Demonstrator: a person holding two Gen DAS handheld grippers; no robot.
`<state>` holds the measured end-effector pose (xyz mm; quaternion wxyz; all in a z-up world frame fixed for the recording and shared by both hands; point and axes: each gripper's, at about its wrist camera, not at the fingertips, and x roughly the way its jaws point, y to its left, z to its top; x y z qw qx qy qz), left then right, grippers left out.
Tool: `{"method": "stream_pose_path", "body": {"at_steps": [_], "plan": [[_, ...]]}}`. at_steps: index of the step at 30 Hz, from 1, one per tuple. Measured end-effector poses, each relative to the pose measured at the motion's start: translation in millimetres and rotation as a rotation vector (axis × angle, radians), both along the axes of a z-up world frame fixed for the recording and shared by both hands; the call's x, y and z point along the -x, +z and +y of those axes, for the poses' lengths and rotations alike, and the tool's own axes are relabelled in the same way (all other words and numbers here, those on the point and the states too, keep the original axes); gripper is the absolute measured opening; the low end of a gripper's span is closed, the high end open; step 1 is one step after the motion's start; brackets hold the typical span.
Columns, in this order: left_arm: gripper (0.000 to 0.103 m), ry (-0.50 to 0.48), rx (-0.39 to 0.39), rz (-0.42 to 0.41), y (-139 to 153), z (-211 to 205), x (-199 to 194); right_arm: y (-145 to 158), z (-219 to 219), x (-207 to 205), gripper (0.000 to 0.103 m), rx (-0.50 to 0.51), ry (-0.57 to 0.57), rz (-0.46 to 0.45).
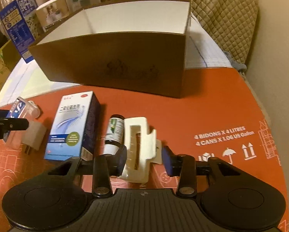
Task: Organize rigid objects
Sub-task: 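Hold the toothpick box in the left tool while the right gripper grasps the white clip, then carry the toothpick box and white clip over the brown box with both tools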
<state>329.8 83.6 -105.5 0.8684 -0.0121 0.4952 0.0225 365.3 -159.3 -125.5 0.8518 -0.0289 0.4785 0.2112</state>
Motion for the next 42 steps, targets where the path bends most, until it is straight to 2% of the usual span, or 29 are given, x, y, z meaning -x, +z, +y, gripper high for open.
{"method": "stream_pose_path", "body": {"at_steps": [14, 23, 33, 42], "plan": [[0.053, 0.009, 0.003, 0.012, -3, 2, -4, -13, 23, -15, 0.038, 0.063, 0.011, 0.020], [0.053, 0.004, 0.002, 0.011, -3, 3, -6, -18, 24, -15, 0.037, 0.087, 0.019, -0.012], [0.053, -0.004, 0.004, -0.006, 3, 3, -7, -1, 23, -11, 0.037, 0.070, 0.016, -0.036], [0.053, -0.003, 0.008, -0.046, 18, 6, -7, 29, 24, -3, 0.037, 0.012, 0.028, -0.040]]}}
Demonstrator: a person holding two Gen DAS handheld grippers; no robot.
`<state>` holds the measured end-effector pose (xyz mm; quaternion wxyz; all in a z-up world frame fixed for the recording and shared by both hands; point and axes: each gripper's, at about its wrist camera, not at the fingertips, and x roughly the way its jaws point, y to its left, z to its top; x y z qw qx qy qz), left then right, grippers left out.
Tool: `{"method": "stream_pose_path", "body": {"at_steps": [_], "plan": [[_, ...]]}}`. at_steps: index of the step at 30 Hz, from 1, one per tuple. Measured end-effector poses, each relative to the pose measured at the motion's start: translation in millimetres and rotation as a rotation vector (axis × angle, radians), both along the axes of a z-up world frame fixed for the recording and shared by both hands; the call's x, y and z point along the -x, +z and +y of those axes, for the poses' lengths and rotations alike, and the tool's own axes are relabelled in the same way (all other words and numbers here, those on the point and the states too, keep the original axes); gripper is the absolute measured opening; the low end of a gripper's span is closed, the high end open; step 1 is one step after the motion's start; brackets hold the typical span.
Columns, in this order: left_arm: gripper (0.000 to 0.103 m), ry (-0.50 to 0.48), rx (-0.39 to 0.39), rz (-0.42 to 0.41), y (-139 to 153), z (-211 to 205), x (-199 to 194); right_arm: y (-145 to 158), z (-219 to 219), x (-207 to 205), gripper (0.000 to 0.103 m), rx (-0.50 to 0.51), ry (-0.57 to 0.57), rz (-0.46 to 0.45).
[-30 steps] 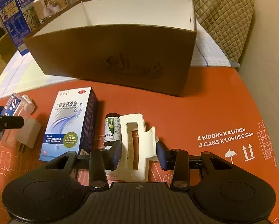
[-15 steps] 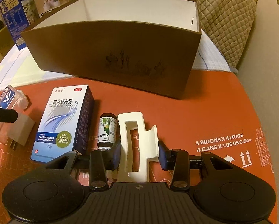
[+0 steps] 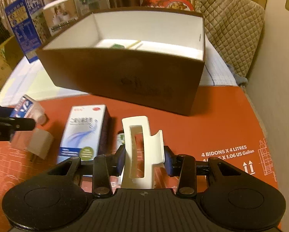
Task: Organize rigid objects
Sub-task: 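Carry the toothpick box and white clip over the brown box with both tools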
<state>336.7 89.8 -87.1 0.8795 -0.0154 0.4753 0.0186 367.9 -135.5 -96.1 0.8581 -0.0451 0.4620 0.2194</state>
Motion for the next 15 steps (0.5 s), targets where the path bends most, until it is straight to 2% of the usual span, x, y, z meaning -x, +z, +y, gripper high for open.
{"method": "stream_pose_path", "body": {"at_steps": [15], "plan": [[0.053, -0.036, -0.001, -0.112, 55, -2, -22, 67, 15, -12, 0.037, -0.137, 0.037, -0.061]]}}
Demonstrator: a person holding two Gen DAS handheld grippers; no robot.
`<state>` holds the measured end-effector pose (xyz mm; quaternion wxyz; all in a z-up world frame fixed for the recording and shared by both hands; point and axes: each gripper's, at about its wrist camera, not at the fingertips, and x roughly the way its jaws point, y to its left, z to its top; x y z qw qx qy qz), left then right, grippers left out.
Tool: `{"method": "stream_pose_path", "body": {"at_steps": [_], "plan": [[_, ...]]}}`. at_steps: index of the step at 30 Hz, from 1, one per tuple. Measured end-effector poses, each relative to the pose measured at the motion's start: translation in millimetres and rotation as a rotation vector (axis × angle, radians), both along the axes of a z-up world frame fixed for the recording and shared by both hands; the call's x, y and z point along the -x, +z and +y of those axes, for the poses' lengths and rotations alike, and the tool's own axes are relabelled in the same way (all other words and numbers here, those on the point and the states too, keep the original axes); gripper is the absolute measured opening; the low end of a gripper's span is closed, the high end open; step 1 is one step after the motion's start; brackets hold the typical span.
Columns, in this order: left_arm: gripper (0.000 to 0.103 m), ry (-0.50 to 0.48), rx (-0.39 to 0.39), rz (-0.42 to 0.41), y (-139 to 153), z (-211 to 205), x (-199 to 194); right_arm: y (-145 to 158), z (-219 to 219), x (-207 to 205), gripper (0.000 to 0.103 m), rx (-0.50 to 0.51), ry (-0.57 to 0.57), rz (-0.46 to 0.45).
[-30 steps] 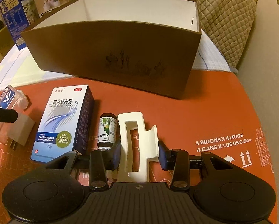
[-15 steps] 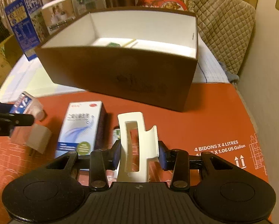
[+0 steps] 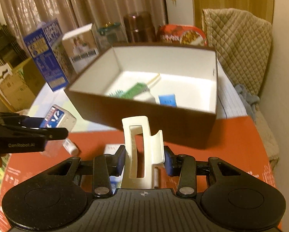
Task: Organize rigid objects
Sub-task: 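Carry the toothpick box and white clip over the brown box with both tools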
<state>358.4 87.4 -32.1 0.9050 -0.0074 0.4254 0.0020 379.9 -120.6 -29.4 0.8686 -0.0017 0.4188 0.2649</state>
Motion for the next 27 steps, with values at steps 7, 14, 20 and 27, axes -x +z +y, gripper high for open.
{"method": "stream_pose_path", "body": {"at_steps": [7, 14, 20, 27], "plan": [[0.053, -0.021, -0.003, -0.043, 21, 2, -28, 21, 9, -26, 0.037, -0.044, -0.004, -0.033], [0.053, -0.041, -0.007, -0.064, 35, 3, -74, 31, 15, -64, 0.037, -0.075, -0.035, -0.052], [0.053, -0.055, -0.021, -0.063, 36, 3, -120, 34, 25, -107, 0.037, -0.079, -0.064, -0.067], [0.053, -0.063, -0.047, -0.014, 16, 9, -169, 15, 33, -152, 0.037, -0.077, -0.107, -0.026]]}}
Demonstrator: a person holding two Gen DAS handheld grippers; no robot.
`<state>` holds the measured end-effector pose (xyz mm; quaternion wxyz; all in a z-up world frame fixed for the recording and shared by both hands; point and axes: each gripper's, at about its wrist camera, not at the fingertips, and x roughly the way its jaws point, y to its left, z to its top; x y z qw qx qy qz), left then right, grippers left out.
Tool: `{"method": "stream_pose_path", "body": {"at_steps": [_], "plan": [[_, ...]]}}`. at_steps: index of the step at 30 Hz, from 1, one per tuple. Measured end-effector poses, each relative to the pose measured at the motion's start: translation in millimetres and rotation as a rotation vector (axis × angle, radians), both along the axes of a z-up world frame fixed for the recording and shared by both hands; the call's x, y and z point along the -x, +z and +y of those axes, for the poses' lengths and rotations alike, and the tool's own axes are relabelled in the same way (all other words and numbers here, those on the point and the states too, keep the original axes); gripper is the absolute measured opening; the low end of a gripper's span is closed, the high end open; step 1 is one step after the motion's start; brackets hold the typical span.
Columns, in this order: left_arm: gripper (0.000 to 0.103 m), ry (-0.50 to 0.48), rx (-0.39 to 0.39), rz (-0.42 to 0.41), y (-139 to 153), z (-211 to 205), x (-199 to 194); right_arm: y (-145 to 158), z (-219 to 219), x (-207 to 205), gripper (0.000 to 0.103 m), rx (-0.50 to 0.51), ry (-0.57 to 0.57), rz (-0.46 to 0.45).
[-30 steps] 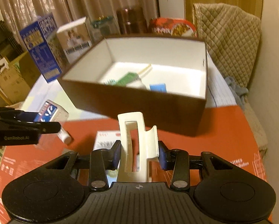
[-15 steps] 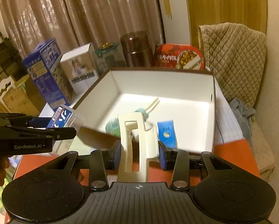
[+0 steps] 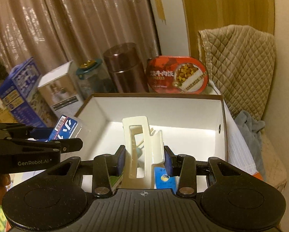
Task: Organize rigid objects
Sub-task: 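Carry the toothpick box and white clip over the brown box with both tools, then open both grippers to drop the toothpick box and clip into the box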
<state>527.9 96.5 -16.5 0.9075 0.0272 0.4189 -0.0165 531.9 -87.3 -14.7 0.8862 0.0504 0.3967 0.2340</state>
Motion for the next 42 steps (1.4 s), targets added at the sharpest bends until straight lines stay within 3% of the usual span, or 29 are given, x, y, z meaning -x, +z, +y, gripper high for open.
{"method": "stream_pose_path", "body": {"at_steps": [14, 24, 29, 32, 42], "plan": [[0.054, -0.017, -0.043, 0.083, -46, 5, -70, -53, 4, -63, 0.037, 0.000, -0.076, 0.121], [0.054, -0.013, -0.065, 0.145, -80, 6, -99, -74, 5, -83, 0.037, 0.009, -0.099, 0.168], [0.054, -0.002, -0.048, 0.154, -85, 8, -103, -77, 5, -86, 0.037, 0.006, -0.110, 0.176], [0.062, 0.007, -0.056, 0.143, -83, 9, -102, -77, 4, -88, 0.037, -0.002, -0.117, 0.177], [0.062, 0.019, -0.026, 0.122, -66, 16, -86, -68, 6, -85, 0.039, -0.061, -0.137, 0.139]]}}
